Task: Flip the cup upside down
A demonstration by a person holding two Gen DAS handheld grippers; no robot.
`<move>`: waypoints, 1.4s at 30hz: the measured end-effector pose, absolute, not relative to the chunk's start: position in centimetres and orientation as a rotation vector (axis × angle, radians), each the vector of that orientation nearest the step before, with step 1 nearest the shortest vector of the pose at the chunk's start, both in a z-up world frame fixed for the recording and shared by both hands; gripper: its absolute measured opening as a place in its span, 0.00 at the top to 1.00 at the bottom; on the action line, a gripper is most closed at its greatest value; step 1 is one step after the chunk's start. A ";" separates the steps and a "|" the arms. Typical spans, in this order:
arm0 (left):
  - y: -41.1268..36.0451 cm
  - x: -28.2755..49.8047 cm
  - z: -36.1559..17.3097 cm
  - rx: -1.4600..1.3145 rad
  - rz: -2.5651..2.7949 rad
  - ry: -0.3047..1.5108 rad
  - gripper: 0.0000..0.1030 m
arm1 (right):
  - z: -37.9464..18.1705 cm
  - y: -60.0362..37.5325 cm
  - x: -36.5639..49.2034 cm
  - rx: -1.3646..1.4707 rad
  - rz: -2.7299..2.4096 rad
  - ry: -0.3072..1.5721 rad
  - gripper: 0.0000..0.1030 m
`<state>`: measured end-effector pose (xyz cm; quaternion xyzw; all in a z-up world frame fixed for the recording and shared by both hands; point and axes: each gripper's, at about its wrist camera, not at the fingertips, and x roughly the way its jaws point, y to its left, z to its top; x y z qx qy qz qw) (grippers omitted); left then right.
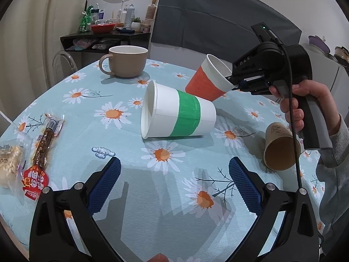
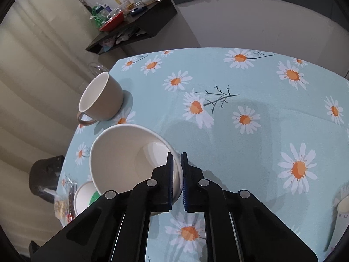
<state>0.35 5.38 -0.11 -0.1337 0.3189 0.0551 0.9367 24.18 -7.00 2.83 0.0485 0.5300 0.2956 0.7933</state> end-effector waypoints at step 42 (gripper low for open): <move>2.5 -0.4 0.4 -0.130 0.043 0.623 0.06 | 1.5 -21.0 0.8 0.065 0.589 0.718 0.94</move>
